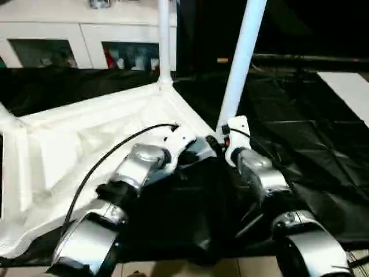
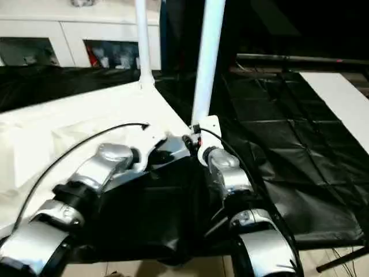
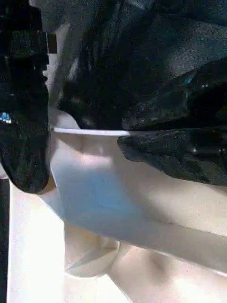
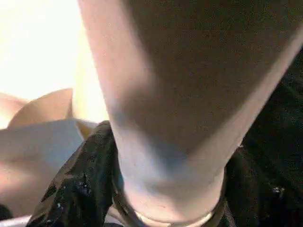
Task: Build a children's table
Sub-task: Rotate leg to tighten
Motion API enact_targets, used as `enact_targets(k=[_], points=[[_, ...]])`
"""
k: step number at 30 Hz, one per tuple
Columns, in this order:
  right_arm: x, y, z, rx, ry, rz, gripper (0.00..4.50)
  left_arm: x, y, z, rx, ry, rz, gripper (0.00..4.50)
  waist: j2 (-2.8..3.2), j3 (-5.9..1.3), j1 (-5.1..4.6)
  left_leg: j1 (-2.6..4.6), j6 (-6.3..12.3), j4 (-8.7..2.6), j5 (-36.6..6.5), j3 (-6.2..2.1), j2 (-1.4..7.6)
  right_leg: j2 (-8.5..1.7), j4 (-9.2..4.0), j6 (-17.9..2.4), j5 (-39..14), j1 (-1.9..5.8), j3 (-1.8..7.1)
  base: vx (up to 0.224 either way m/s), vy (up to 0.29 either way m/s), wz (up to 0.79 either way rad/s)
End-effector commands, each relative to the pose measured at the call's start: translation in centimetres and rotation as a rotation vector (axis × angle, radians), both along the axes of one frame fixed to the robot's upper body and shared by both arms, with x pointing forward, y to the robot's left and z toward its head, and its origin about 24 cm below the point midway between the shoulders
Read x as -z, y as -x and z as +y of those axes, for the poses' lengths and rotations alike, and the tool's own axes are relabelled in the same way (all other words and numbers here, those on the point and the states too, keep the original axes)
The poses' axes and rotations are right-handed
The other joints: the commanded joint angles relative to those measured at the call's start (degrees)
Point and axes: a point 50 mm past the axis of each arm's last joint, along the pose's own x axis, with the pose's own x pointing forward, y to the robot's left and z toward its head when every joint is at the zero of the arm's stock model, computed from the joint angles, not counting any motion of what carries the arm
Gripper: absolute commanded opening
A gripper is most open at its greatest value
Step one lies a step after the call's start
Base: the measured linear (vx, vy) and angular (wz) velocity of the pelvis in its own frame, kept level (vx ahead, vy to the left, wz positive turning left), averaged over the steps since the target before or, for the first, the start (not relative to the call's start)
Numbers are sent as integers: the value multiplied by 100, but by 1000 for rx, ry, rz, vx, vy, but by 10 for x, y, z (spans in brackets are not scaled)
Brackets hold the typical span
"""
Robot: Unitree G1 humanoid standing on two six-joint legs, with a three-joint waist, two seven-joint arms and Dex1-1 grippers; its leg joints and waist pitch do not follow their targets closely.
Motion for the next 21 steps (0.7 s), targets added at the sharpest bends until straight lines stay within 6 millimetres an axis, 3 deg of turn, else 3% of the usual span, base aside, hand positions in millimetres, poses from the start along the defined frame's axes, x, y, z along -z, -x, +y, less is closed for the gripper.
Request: enact_targets(k=[1, 3, 4, 5, 8, 9, 13, 15, 17, 21], points=[[20, 12, 14, -58, 23, 95, 269, 19, 2, 10, -127, -32, 38, 0, -37, -270, -35, 87, -79, -369, -1372, -48, 123, -383, -481, -983, -1173, 138, 175, 0, 0, 0], [16, 11, 17, -85, -7, 62, 269, 20, 3, 10, -116, -42, 43, 0, -41, -261, -37, 84, -77, -382, -1452, -54, 132, -391, -495, -938, -1310, 132, 175, 0, 0, 0], [8, 9, 18, -113, -62, 18, 325, 21, 3, 12, -106, -50, 48, 0, -35, -265, -36, 87, -78, -386, -1481, -57, 138, -393, -498, -923, -1352, 128, 174, 0, 0, 0], [4, 8, 17, -127, -82, -15, 339, 21, 3, 13, -96, -54, 51, 0, -54, -263, -42, 82, -57, -386, -1495, -57, 140, -390, -497, -910, -1359, 130, 176, 0, 0, 0], [-3, 6, 13, -159, -92, -56, 348, 21, 4, 17, -69, -59, 57, 0, -66, -259, -59, 49, 0, -395, -1431, -63, 135, -386, -490, -901, -1268, 153, 167, 0, 0, 0], [-5, 6, 10, -168, -86, -65, 373, 21, 5, 18, -54, -63, 60, 0, -72, -257, -67, 41, 2, -399, -1418, -66, 137, -394, -490, -898, -1282, 157, 167, 0, 0, 0], [-14, 4, -10, -286, -51, -84, 401, 19, 8, 27, 5, -60, 75, 0, -89, -259, -117, 33, 72, -383, -1367, -63, 139, -402, -496, -993, -1298, 163, 165, 0, 0, 0], [-16, 5, -15, -333, -53, -84, 423, 17, 9, 29, 24, -59, 73, 0, -89, -270, -118, 19, 141, -366, -1273, -59, 136, -398, -478, -1050, -1132, 183, 159, 0, 0, 0], [-18, 12, -28, -502, -16, -75, 423, 13, 13, 36, 87, -53, 79, 0, -82, -272, -108, 7, 237, -353, -1161, -61, 152, -401, -460, -1123, -917, 192, 154, 0, 0, 0], [-20, 21, -41, -641, 16, -64, 423, 7, 20, 44, 200, -33, 89, 0, -72, -292, -98, 4, 336, -320, -904, -44, 156, -384, -394, -1329, -309, 212, 151, 0, 0, 0]])
